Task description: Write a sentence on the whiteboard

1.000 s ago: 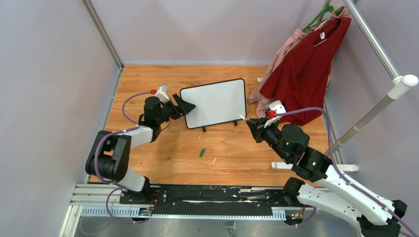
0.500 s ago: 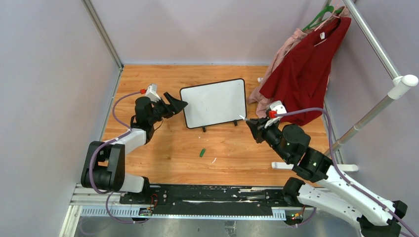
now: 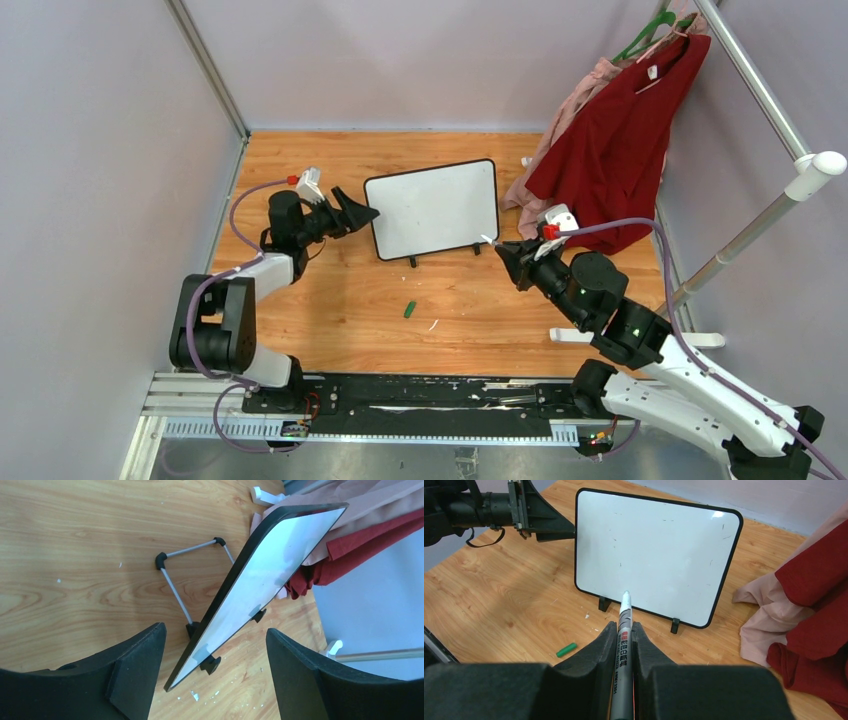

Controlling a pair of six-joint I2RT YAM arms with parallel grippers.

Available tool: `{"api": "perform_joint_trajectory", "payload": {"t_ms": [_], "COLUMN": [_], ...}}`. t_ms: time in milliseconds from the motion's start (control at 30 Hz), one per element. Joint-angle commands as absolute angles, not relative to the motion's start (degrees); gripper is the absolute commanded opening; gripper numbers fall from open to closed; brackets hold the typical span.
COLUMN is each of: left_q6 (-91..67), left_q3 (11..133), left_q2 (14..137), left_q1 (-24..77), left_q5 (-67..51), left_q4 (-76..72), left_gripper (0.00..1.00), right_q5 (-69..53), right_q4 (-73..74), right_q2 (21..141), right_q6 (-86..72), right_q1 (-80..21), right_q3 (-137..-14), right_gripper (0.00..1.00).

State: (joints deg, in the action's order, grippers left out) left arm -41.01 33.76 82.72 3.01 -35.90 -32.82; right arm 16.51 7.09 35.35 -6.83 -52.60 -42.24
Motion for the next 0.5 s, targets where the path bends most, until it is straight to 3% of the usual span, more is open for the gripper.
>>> {"api": "perform_joint_trajectory", "payload": {"t_ms": [0,267,467], "left_q6": [-37.22,-32.11,-27.83], "left_q3": [37.54,39.72,36.62], "left_q2": [85.08,83.75,75.80], "left_q1": [2.47,2.39,1.92], "left_q5": [-40.70,-41.39,-32.10], "left_q4": [-33.33,-33.48,-31.18], "left_gripper": [0.78,0.79,0.87], "right_q5": [14.78,12.09,11.65], "right_q4": [4.66,2.56,2.65], "right_q2": [35.15,35.57,35.86], "right_q6": [-7.96,-7.06,-6.33], "right_q1": [-51.94,-51.95,-51.95], "right_q3": [-41.42,-41.27,-41.59], "right_gripper": [0.00,0.00,0.00]}}
